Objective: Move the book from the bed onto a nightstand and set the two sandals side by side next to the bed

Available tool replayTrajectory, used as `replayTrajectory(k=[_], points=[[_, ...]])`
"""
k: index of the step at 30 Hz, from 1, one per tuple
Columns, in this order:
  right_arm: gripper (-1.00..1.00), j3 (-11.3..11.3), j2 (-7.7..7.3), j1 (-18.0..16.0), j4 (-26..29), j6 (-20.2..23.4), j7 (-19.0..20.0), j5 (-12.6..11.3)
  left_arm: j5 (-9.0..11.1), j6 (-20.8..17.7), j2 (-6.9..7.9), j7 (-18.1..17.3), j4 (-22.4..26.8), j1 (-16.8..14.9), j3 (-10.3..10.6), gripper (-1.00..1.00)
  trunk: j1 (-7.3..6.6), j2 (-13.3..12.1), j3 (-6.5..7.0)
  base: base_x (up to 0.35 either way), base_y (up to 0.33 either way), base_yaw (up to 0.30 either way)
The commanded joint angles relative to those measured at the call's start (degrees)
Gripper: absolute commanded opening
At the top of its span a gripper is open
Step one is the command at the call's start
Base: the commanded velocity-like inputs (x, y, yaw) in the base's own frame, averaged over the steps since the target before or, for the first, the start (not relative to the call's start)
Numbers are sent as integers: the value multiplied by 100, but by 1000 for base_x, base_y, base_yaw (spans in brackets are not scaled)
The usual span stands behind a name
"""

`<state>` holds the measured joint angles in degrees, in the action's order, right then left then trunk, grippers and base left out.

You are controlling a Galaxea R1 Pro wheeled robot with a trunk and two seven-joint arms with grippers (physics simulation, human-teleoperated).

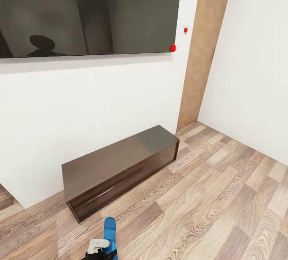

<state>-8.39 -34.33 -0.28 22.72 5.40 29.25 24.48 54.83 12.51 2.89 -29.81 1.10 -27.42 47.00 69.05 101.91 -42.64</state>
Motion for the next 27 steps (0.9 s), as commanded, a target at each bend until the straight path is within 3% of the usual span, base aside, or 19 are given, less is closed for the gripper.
replayTrajectory(k=[1, 27], points=[[100, -51, 5, -2, 13, 32, 46, 52, 37, 23, 1, -10, 0, -2, 47, -100, 0, 2, -5, 56, -97, 0], [100, -61, 5, 0, 31, -29, 46, 83, 37, 23, 7, -16, 1, -5, 38, -100, 0, 2, -5, 30, 1, 40]])
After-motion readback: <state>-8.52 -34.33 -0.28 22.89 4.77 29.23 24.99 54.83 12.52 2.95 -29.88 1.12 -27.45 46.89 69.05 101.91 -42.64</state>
